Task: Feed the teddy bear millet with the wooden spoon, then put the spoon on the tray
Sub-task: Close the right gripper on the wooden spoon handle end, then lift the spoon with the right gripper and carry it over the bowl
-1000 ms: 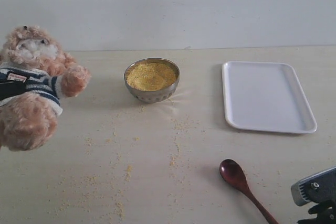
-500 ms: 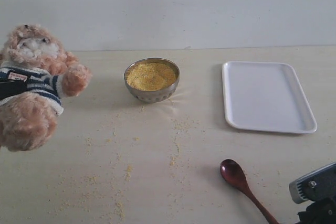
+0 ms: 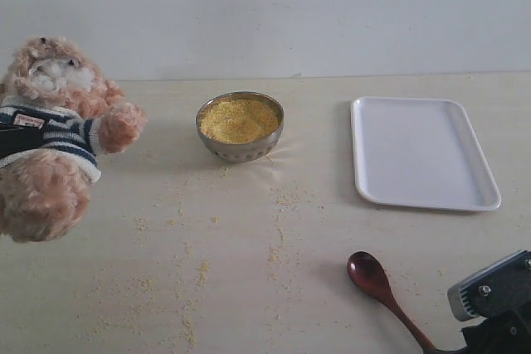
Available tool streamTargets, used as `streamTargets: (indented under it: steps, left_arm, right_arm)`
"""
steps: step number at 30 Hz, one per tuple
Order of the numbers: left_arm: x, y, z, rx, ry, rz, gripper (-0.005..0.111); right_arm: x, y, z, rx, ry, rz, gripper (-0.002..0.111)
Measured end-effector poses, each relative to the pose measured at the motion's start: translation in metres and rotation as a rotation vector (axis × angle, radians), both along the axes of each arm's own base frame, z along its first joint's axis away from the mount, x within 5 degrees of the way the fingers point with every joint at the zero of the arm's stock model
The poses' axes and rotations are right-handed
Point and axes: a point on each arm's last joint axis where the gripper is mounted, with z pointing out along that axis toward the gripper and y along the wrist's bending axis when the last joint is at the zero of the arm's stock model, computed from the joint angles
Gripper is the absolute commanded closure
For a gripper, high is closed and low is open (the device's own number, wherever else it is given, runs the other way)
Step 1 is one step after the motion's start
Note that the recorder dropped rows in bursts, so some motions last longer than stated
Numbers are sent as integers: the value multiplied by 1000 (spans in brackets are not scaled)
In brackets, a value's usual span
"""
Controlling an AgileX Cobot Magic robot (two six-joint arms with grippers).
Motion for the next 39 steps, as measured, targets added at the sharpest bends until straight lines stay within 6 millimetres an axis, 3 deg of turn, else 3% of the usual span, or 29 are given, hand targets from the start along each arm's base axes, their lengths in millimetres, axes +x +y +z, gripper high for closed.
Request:
streamTargets:
  steps: [13, 14, 17, 18, 20, 23, 25, 30, 39]
  left_arm:
    - [-1, -3, 3, -26, -18, -32, 102]
    - [-1, -3, 3, -26, -18, -32, 102]
    - [-1, -3, 3, -24, -20, -34, 102]
    - [-1, -3, 3, -24, -20, -34, 102]
    - [-1, -3, 3, -24, -20, -34, 102]
    - [-1, -4, 3, -31, -24, -42, 102]
    - [-2, -4, 4, -37, -28, -48, 102]
    - [-2, -4, 4, -37, -28, -48, 102]
    - [-2, -4, 4, -37, -28, -48, 102]
  right_arm:
    - [6, 8, -13, -83, 79, 16, 60]
    - [6, 8, -14, -85, 80, 17, 62]
    - [6, 8, -14, -88, 81, 20, 86]
    - [5, 8, -14, -88, 86, 21, 87]
    - [5, 8, -14, -87, 94, 23, 84]
    - [4, 8, -15, -87, 103, 26, 69]
    - [4, 8, -15, -86, 105, 24, 68]
    - [4, 8, -15, -86, 105, 24, 107]
    - [4, 8, -15, -87, 105, 26, 108]
